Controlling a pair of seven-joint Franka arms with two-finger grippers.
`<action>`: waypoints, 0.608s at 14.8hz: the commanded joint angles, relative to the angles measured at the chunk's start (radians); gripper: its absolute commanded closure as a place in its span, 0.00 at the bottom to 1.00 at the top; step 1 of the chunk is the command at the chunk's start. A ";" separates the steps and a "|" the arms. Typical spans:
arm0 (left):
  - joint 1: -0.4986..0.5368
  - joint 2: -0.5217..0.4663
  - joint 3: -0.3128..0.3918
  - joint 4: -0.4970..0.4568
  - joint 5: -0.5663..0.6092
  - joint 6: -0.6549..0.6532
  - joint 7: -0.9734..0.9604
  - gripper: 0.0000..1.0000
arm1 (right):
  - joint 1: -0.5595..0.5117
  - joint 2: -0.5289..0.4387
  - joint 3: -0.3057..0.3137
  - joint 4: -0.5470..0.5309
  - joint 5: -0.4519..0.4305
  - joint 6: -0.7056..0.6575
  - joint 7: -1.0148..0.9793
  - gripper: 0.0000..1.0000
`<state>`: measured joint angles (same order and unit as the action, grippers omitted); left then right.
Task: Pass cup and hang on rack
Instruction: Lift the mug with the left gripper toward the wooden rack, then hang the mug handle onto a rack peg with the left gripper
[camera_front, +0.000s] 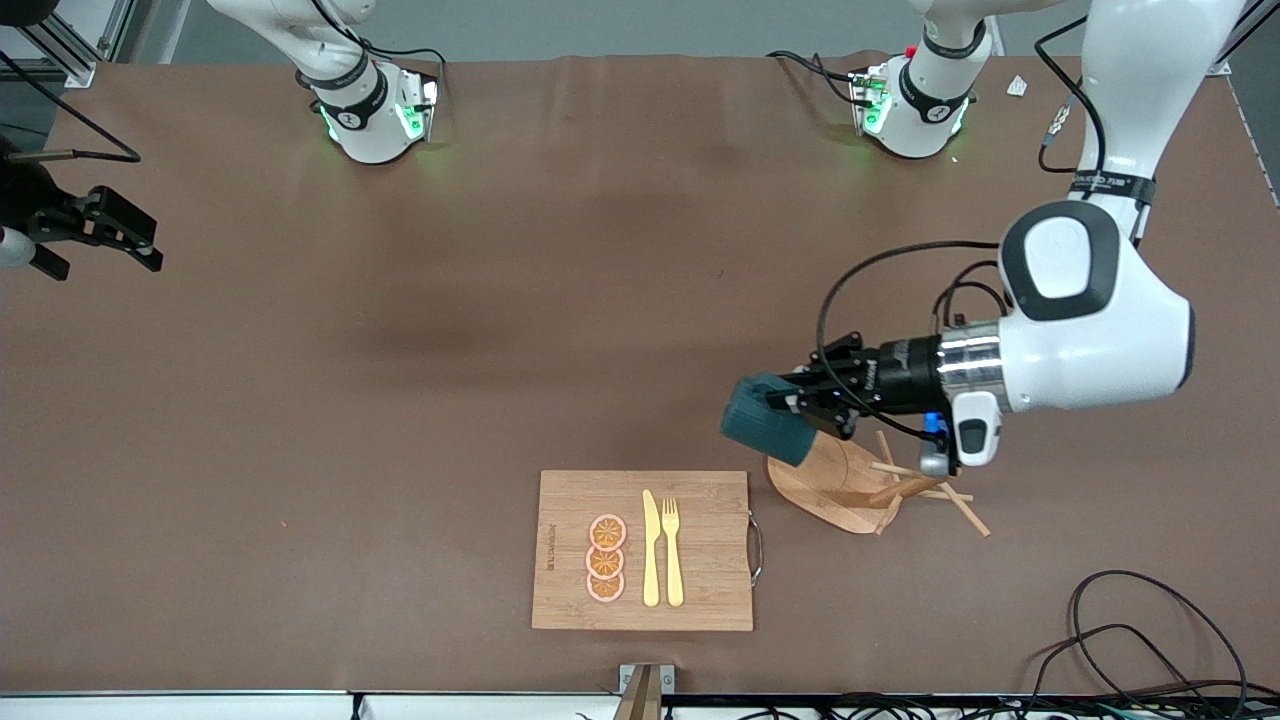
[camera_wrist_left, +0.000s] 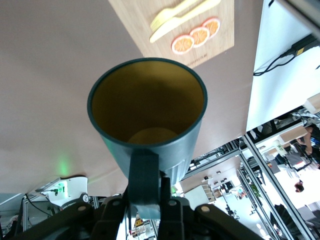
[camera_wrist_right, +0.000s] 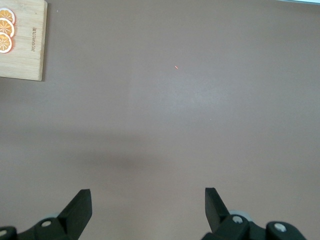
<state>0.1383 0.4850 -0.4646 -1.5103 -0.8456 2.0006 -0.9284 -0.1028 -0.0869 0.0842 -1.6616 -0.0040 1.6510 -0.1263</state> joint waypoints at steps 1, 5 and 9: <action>0.062 0.015 -0.011 -0.013 -0.062 -0.029 0.086 0.90 | 0.002 -0.016 0.000 -0.004 0.012 -0.005 0.002 0.00; 0.122 0.049 -0.011 -0.013 -0.118 -0.071 0.196 0.90 | 0.002 -0.016 0.000 -0.004 0.012 -0.005 0.001 0.00; 0.159 0.067 -0.011 -0.015 -0.122 -0.100 0.281 0.89 | 0.002 -0.016 0.000 -0.004 0.012 -0.007 -0.006 0.00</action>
<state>0.2762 0.5504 -0.4653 -1.5221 -0.9425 1.9294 -0.6964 -0.1028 -0.0869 0.0845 -1.6602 -0.0040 1.6510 -0.1263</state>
